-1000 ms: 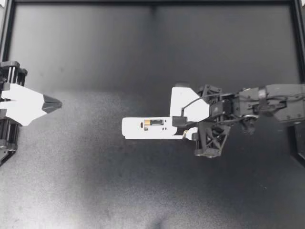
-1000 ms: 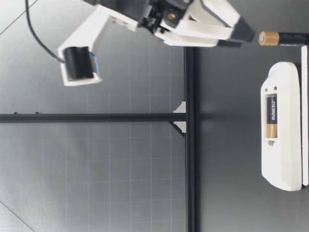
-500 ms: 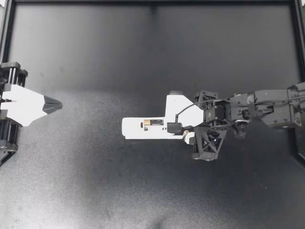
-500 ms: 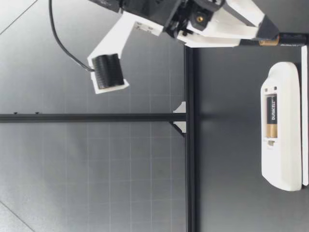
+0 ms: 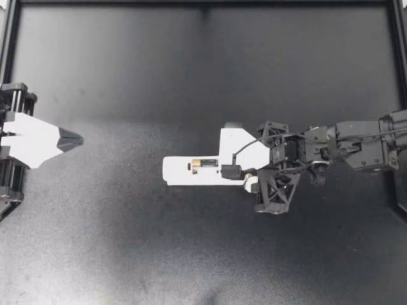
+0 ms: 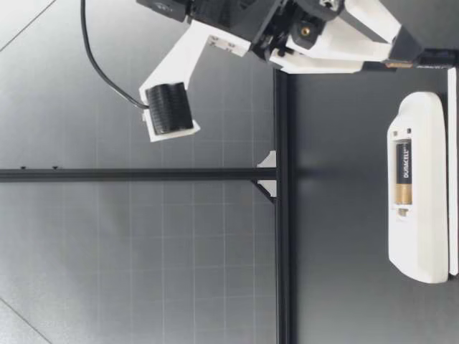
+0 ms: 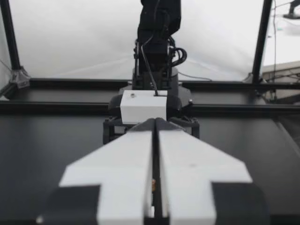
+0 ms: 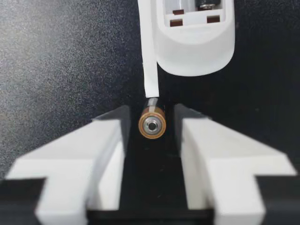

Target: Place the battery into the slot of the remote controller.

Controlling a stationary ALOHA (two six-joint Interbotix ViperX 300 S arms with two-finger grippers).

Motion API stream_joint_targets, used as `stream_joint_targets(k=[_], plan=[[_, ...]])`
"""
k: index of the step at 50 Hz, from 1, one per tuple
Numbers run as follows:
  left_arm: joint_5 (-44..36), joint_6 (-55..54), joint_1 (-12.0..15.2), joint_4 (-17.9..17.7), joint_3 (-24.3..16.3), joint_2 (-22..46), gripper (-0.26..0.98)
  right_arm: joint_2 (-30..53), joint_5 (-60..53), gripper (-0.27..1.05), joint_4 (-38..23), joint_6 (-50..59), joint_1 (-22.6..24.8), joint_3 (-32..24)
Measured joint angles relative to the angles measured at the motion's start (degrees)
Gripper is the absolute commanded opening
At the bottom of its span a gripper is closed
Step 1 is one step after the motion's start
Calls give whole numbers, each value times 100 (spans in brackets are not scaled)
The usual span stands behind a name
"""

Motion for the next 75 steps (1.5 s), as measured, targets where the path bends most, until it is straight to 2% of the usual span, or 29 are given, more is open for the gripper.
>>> stream_joint_targets(k=[10, 21, 26, 36, 48, 55, 66, 75], plan=[[9, 0, -9, 9, 0, 0, -16, 18, 26, 5, 0, 0, 0, -18], [62, 0, 0, 9, 0, 26, -16, 0, 53, 1, 0, 0, 0, -26], [299, 9, 0, 0, -26, 246, -16, -176, 9, 1, 0, 26, 0, -9], [1178, 9, 53, 0, -554, 1327, -16, -747, -1125, 1, 0, 44, 0, 413], [1802, 9, 255, 9, -1099, 2540, -16, -888, -3955, 1, 0, 44, -26, 1310], [2083, 9, 316, 0, -1406, 3208, -16, -756, -5045, 1, 0, 35, -141, 1617], [2364, 35, 316, 0, -1925, 4201, -16, -281, -5502, 1, 0, 26, -193, 1652], [2382, 70, 325, 0, -2206, 4764, -16, 88, -5625, 1, 9, 18, -193, 1564]])
